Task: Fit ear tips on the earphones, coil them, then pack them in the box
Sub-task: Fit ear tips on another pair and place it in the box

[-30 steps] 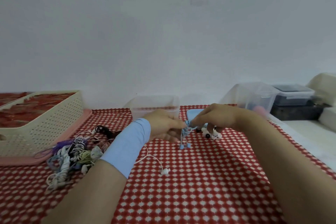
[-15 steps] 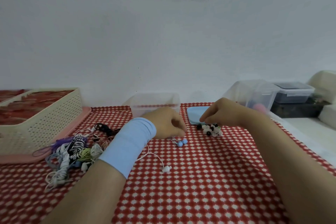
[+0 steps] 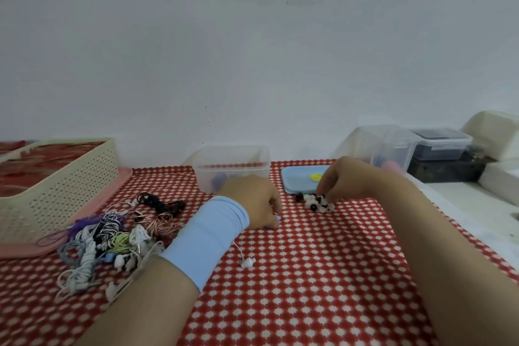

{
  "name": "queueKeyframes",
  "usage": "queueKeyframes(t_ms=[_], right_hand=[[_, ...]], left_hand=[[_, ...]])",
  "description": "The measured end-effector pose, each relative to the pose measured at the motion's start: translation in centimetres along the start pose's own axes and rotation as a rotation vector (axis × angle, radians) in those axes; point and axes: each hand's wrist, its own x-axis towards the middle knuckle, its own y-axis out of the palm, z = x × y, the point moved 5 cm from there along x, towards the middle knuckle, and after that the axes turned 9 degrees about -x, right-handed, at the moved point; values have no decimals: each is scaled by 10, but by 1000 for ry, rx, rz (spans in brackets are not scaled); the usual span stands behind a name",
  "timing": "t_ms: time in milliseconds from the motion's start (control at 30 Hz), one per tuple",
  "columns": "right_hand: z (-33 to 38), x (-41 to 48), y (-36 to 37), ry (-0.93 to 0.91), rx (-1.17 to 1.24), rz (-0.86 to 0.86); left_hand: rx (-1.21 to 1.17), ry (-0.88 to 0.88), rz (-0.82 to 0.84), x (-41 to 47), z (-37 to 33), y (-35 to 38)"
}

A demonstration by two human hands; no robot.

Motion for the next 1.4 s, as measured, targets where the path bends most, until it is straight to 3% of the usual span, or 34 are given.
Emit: queueKeyframes(t_ms=[133, 300, 500, 767, 967, 1233, 1400], right_hand=[[3, 2, -1, -25, -12, -19], [4, -2, 1, -25, -56, 48], [7, -2, 4, -19, -31, 127], [6, 0, 3, 10, -62, 112], [21, 4, 5, -54, 34, 9], [22, 9, 14, -48, -63, 84], [24, 16, 15, 17, -136, 17]], left_hand=[[-173, -6, -43, 1, 8, -1], [-714, -20, -207, 6, 19, -10], [-1014, -57, -167, 4, 21, -6], [-1121, -95, -158, 5, 22, 2], [-1132, -107, -208, 6, 26, 2], [-1169, -104, -246, 8, 33, 3], [-1185, -109, -237, 10, 36, 6]])
